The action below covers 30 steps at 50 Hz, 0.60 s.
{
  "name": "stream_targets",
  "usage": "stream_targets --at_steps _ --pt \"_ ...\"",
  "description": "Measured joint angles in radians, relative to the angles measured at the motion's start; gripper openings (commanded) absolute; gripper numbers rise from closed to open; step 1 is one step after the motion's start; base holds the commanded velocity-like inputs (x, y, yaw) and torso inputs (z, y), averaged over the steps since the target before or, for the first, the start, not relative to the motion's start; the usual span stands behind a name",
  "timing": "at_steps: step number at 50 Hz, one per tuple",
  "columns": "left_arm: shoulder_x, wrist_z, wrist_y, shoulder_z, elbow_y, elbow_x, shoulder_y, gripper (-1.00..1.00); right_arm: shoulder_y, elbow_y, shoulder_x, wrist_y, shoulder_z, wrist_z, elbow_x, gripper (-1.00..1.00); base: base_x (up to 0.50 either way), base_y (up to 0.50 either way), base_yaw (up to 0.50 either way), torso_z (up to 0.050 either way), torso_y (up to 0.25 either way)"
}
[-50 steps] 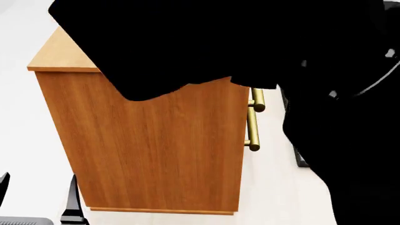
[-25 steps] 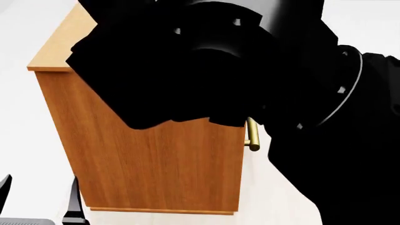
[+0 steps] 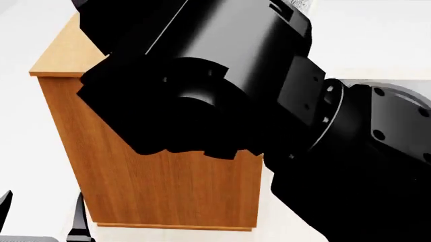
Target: Put the bowl on the top of the cabinet.
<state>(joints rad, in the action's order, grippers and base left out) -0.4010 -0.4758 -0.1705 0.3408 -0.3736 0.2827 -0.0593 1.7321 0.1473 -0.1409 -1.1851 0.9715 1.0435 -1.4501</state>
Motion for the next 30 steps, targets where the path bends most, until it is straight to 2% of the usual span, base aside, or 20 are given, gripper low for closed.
stream_targets --at_steps 30 --pt "0.0 0.003 0.018 0.003 0.027 0.006 -0.002 1.0 -0.037 0.048 0.058 0.053 0.053 -0.046 0.098 -1.0 0.0 0.0 0.0 0.0 0.0"
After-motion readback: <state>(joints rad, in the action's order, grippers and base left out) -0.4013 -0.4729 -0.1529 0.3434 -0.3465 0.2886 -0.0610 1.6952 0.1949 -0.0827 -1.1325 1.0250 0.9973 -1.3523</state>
